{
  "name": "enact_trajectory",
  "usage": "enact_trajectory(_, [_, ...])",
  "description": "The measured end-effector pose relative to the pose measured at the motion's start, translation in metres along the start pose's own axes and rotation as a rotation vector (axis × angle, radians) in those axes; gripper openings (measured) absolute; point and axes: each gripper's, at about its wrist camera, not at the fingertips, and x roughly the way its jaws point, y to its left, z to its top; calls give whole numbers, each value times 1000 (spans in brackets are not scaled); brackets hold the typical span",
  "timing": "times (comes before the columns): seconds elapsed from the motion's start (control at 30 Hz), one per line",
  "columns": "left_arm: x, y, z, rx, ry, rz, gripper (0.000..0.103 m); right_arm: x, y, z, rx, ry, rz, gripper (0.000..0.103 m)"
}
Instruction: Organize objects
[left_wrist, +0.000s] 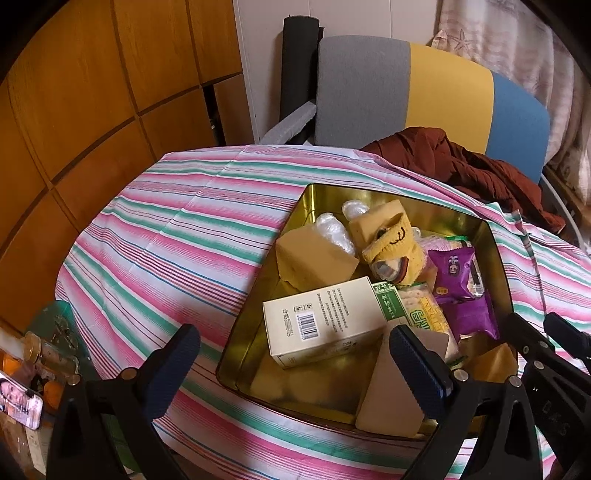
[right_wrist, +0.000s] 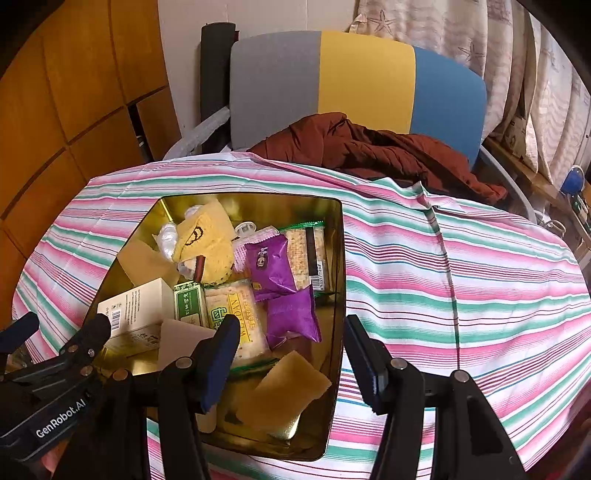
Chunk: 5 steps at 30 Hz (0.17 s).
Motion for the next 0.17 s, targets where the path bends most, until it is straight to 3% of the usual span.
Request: enact_trajectory(0.17, [-1,-4,-2,16,-22,16,103,1,-1,0,-3,5,2,58])
